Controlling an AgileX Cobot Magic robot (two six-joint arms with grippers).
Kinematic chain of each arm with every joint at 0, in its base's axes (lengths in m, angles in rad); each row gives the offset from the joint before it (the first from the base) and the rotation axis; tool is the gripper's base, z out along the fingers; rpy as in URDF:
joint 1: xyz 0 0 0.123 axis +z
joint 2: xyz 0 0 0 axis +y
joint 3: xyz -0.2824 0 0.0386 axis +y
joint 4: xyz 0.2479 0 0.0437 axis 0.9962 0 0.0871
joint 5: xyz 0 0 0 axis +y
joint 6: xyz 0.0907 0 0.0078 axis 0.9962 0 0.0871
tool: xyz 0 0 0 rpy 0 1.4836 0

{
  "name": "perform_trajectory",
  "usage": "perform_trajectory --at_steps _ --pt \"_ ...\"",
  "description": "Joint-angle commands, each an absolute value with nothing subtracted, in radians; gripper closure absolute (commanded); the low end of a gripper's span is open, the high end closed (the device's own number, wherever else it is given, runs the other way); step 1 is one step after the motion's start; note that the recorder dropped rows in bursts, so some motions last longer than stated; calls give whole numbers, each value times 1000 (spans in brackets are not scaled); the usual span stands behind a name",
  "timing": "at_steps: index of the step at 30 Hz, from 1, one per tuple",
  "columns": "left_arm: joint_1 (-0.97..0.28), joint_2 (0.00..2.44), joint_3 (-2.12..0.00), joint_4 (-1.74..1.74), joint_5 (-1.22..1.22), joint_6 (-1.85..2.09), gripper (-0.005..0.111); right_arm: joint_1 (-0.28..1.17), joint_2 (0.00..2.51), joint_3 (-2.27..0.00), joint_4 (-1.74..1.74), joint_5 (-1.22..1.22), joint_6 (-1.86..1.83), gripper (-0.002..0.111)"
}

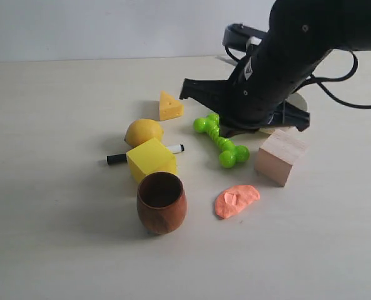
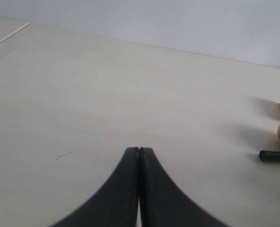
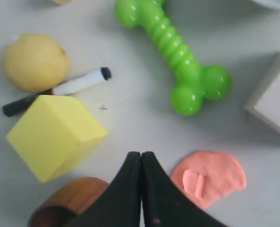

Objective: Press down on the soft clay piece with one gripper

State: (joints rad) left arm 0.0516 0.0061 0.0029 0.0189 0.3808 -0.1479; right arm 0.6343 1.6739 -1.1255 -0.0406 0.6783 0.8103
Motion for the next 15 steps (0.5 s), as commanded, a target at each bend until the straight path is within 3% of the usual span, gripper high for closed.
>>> perform_trajectory --at_steps 1,15 --pt "45 0 0 19 365 -151 107 684 1580 -1125 -171 652 789 108" --pt "45 0 0 19 365 -151 107 692 1298 -1125 -263 817 786 108"
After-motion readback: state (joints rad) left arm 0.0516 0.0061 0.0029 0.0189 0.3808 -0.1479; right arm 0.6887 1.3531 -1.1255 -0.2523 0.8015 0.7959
